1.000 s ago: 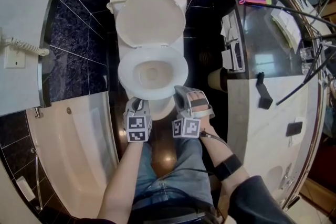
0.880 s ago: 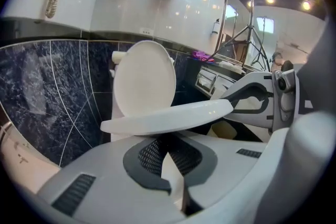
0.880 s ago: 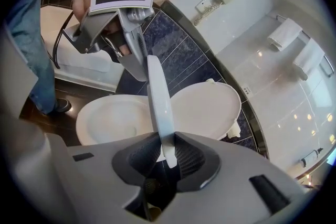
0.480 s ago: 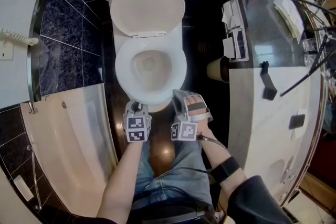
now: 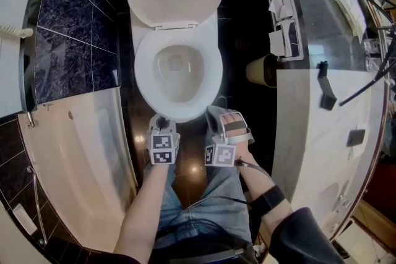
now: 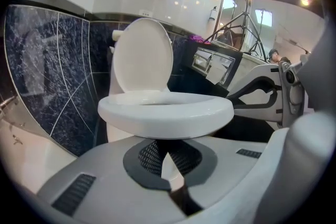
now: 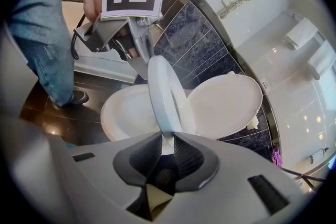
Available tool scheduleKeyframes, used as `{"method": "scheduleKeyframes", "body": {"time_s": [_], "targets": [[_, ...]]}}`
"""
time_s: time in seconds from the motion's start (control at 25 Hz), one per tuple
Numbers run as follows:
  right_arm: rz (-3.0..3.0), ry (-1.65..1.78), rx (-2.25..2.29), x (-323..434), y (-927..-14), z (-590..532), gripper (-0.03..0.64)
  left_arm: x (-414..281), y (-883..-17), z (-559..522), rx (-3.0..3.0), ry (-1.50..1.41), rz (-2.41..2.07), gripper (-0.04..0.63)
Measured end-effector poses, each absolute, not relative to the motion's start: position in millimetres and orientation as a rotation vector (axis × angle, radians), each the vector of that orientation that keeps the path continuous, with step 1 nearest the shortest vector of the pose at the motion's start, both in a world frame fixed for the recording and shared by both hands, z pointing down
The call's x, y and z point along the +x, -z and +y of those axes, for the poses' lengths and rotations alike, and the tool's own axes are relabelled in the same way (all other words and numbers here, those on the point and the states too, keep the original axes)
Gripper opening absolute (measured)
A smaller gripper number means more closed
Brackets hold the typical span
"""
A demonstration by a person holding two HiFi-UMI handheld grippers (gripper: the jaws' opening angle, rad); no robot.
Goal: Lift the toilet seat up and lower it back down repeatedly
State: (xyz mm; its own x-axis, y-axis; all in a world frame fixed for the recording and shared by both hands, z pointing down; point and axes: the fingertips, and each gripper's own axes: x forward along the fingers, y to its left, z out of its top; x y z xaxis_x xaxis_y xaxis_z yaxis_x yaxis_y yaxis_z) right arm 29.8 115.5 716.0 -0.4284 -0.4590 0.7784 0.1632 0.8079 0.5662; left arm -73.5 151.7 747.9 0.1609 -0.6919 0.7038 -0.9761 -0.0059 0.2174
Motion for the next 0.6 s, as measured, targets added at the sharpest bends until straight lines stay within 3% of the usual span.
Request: {"method": "scheduleKeyframes", "body": {"time_s": [0.08, 0.6], "targets": [[-1.896, 0.719, 0.225, 34, -720, 127, 0.017, -72, -759, 158, 1.759, -0.548, -1.586, 0.0], [-1.899, 0.593, 0.313, 59, -763, 139, 0.017, -53, -850, 199, 1.722, -0.699, -1.459, 0.0]]}}
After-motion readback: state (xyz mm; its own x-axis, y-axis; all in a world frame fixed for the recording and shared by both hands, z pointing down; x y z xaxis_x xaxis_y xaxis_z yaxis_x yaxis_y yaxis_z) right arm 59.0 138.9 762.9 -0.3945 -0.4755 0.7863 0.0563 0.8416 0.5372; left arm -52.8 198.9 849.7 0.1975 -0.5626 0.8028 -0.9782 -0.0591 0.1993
